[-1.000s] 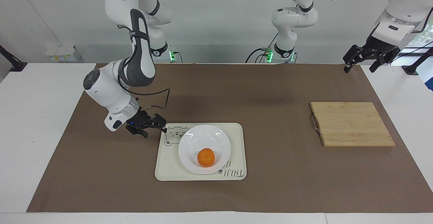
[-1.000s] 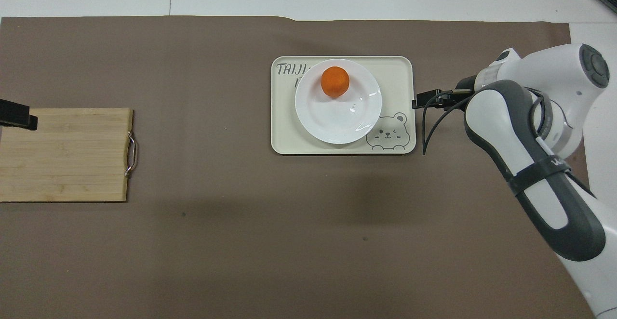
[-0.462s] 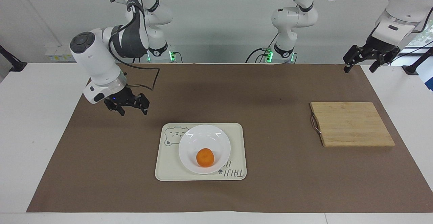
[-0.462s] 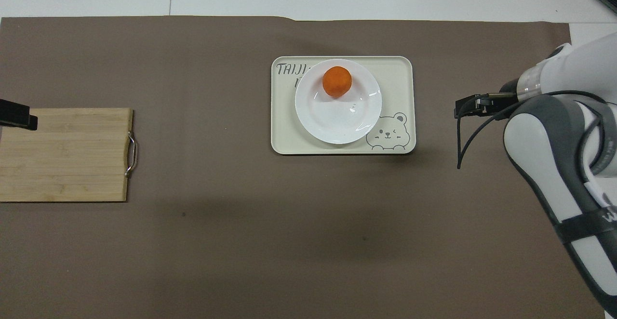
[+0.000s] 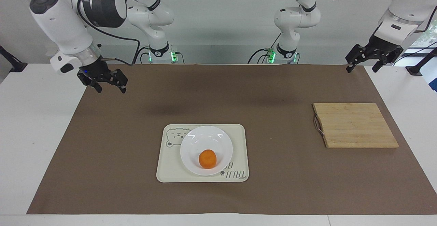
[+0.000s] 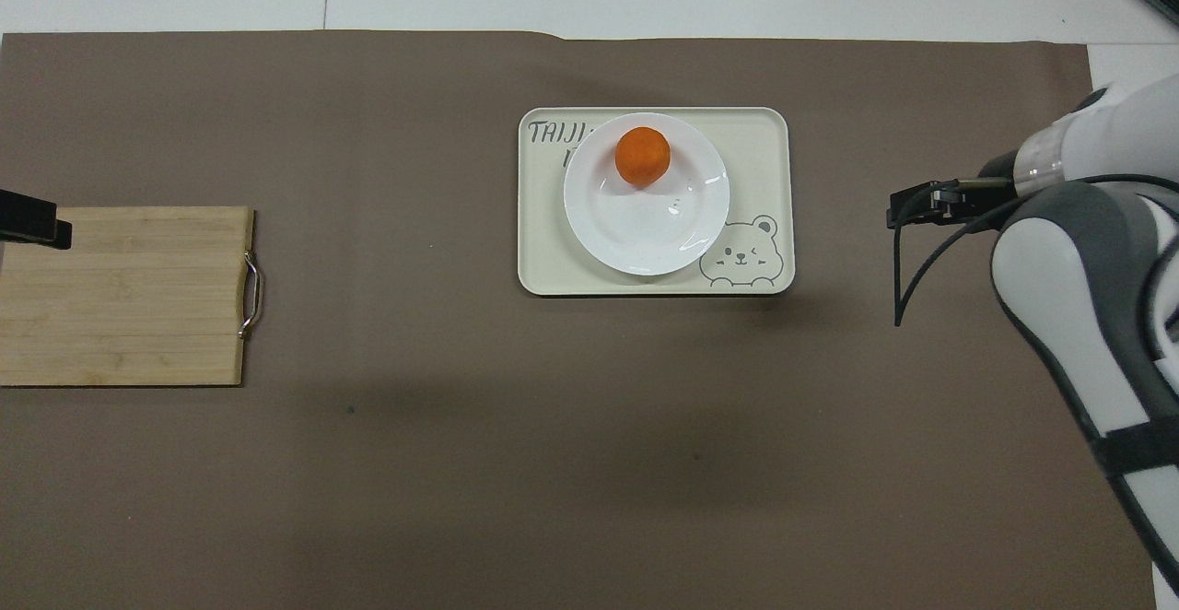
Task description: Place orange and plate with both arms
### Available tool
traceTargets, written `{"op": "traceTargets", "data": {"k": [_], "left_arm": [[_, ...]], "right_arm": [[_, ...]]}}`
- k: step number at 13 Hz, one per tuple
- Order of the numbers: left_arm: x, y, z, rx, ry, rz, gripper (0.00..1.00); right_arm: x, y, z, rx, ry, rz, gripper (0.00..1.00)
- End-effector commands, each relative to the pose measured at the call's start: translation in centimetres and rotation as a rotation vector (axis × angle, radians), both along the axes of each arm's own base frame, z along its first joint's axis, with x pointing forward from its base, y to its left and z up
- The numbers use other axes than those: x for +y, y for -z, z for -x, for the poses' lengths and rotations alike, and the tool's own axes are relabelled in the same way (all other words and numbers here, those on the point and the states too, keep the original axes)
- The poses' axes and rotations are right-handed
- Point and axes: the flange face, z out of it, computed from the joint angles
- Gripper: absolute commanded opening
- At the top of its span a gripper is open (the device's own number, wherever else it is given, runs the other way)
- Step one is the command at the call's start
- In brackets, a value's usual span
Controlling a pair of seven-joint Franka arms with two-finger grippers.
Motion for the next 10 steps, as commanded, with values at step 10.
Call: {"op": "traceTargets", "data": {"k": [10], "left_arm": [[-8.1, 2.1, -0.3, -0.013, 0.179, -0.028, 1.00]], "right_arm": [[0.1, -7.7, 6.1, -0.033, -0.007, 0.062, 1.00]]}}
